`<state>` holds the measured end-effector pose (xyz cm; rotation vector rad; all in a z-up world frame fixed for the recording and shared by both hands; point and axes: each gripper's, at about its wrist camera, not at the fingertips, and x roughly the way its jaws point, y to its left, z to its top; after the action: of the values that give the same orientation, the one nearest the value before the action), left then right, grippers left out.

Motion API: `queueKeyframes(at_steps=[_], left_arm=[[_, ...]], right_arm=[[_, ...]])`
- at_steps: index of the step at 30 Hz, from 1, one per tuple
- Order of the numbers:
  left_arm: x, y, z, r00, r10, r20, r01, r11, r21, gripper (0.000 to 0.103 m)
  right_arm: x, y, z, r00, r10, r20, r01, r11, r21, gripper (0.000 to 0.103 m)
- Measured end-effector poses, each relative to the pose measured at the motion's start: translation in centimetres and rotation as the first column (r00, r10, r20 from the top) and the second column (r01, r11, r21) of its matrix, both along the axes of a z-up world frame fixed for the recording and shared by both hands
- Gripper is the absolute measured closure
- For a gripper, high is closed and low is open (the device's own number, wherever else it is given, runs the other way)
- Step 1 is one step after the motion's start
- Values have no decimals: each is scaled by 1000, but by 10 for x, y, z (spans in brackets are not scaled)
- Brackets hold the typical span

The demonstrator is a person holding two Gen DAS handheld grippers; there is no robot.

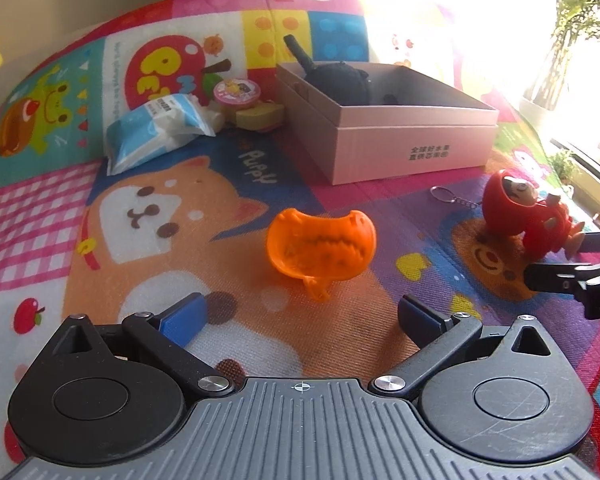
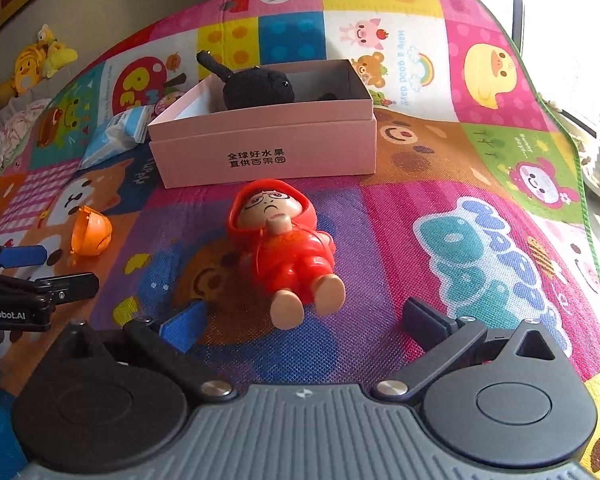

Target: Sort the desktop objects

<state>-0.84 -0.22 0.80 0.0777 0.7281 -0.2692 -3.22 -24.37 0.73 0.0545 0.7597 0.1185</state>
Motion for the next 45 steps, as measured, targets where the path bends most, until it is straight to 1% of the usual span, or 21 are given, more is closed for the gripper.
queueKeyframes(at_steps=[4,6,10,12,13,14,17,18,19,20,22,24,26,28,30,31,33,35,37,41,45], left_arm=[[5,-5,4,999,39,3,-39,999,-6,0],[10,-7,5,998,65,8,-64,997,-32,0],[13,-22,9,995,52,82,-54,998,27,0],[18,-26,8,996,39,82,-42,998,39,7],[21,-27,7,997,39,71,-42,998,40,18],[25,-26,5,998,44,52,-46,998,36,25],[31,-23,1,998,60,27,-60,998,12,27],[31,-22,2,998,59,29,-59,998,10,30],[30,-22,2,998,52,31,-52,999,9,40],[29,-22,3,999,42,33,-43,999,11,39],[25,-22,4,999,21,41,-22,1000,18,39],[19,-22,5,999,6,47,-7,1000,24,39],[14,-21,5,999,-1,41,0,1000,15,39],[10,-19,5,1000,-2,31,2,1000,3,39],[5,-17,4,1000,-3,25,3,1000,-3,39],[3,-16,5,1000,-4,23,4,1000,-4,39],[-1,-14,6,1000,-6,20,6,1000,-5,39],[-3,-12,7,1000,-8,19,8,1000,-5,39],[-5,-11,9,1000,-10,16,10,1000,-10,39],[-5,-11,22,999,-25,38,27,999,-33,39],[5,-20,52,991,-55,122,61,997,-45,39]], right_arm=[[1,6,-1,1000,4,-2,-4,999,-44,0],[1,8,-1,1000,6,-4,-6,998,-59,0],[0,7,-1,1000,5,-1,-5,998,-58,0],[0,7,-1,1000,5,-1,-6,998,-58,0],[0,6,-1,1000,6,-1,-6,998,-57,0],[0,6,-1,1000,6,0,-6,998,-56,0],[-1,5,0,1000,14,5,-13,999,-49,0],[-1,6,0,1000,21,9,-20,999,-45,0],[-2,6,1,999,28,16,-27,999,-43,0],[-3,7,2,999,34,27,-33,998,-47,0],[-7,14,8,994,61,90,-52,993,-105,0],[-8,24,14,982,89,164,-53,976,-210,0],[-2,32,20,972,122,202,-61,957,-283,0],[8,36,22,970,154,189,-92,949,-301,0],[21,37,20,976,165,140,-120,951,-284,0],[27,36,19,980,165,115,-129,954,-269,6],[38,35,13,985,165,49,-149,961,-234,22],[43,32,12,986,164,3,-161,969,-187,42],[41,28,16,987,158,-21,-159,975,-154,51],[26,15,41,986,168,-7,-168,983,-75,51],[10,-6,87,985,147,93,-146,989,-18,51]])
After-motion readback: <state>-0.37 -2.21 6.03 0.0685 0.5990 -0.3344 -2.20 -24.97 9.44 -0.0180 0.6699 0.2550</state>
